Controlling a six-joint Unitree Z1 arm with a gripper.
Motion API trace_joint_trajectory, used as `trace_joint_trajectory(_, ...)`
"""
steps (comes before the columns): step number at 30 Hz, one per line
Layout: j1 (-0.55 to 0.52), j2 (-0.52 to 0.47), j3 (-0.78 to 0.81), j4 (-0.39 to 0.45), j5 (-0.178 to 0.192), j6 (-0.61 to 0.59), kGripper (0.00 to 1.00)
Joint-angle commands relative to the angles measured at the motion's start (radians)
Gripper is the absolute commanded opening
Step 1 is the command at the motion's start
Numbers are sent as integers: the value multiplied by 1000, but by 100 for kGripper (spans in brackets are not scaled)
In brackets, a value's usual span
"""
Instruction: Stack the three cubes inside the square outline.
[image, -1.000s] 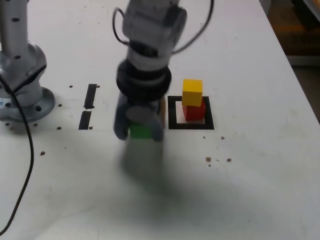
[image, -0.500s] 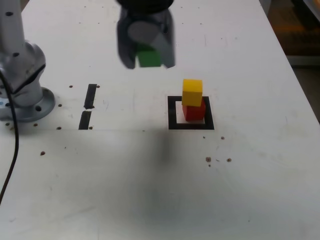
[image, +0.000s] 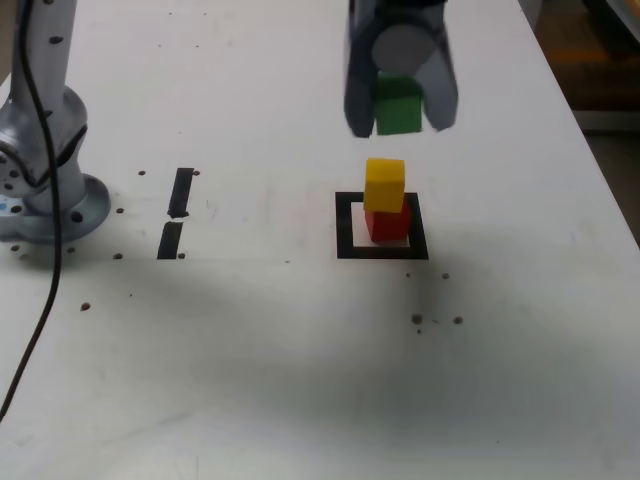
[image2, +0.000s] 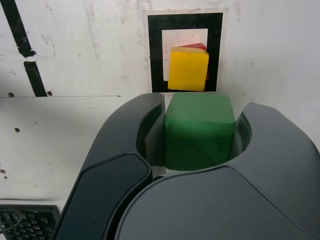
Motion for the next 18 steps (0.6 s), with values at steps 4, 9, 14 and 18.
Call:
trace_joint_trajectory(4,15,51,31,12,-17,8,6)
trace_joint_trajectory(9,17,72,39,14,-22,15,6)
trace_joint_trajectory(14,25,84,41,14,-22,20,8)
trace_joint_trajectory(18,31,86,54,13,-17,21,12)
